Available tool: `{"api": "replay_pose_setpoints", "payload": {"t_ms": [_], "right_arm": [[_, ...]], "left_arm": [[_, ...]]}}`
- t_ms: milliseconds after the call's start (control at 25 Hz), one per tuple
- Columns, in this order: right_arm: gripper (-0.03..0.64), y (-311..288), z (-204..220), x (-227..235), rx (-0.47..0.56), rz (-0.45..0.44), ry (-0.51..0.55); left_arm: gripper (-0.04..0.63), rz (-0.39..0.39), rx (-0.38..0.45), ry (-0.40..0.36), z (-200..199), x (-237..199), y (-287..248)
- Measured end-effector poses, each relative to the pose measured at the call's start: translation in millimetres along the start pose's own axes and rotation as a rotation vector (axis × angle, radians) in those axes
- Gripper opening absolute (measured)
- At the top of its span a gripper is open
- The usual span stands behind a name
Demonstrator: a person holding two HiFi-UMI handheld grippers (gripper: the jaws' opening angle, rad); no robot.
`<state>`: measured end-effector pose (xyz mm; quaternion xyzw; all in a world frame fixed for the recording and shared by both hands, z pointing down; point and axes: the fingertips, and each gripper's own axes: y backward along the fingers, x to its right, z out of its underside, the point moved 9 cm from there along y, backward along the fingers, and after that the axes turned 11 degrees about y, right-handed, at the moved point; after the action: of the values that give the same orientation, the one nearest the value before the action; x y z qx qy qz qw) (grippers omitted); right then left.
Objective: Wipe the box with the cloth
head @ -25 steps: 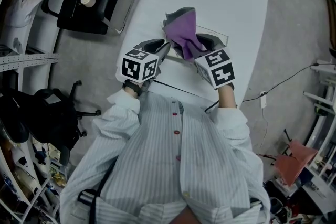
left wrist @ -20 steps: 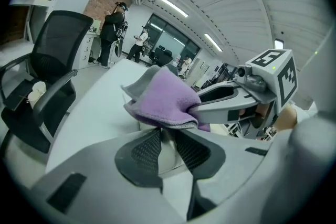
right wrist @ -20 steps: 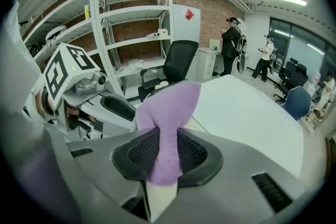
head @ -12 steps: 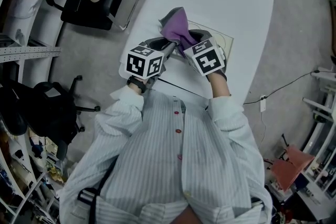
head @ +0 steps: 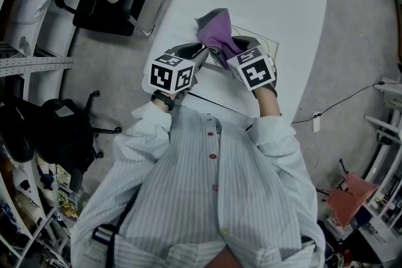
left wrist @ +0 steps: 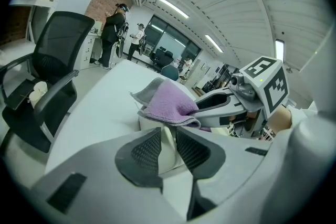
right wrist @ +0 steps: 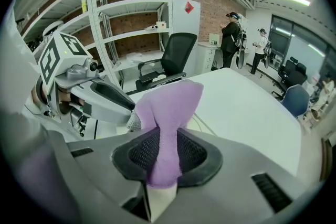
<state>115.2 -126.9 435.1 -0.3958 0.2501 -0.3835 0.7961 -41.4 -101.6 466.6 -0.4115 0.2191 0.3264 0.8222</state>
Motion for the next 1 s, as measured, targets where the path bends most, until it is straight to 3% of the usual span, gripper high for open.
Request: {"api": "replay_pose_setpoints", "payload": {"t_ms": [440,680,1000], "right_arm": [[0.094,22.3,25.5,11.7,-0.029,0.039,-0.032],[0.094,37.8,54.6,27.3,-0.07,0.071,-0.104],[0.094,61.6,87.4,39.0,-0.128,0.134,-0.121]], "left_arm": [[0.072,-0.006,-0.002,-0.001,-0.2,1.7,0.6],[0.073,-0.006,-0.001,-0.003,-0.1,-0.3,-0.1],[0.074,-0.006,-0.002,-0.004,0.4,1.3,-1.1]]}}
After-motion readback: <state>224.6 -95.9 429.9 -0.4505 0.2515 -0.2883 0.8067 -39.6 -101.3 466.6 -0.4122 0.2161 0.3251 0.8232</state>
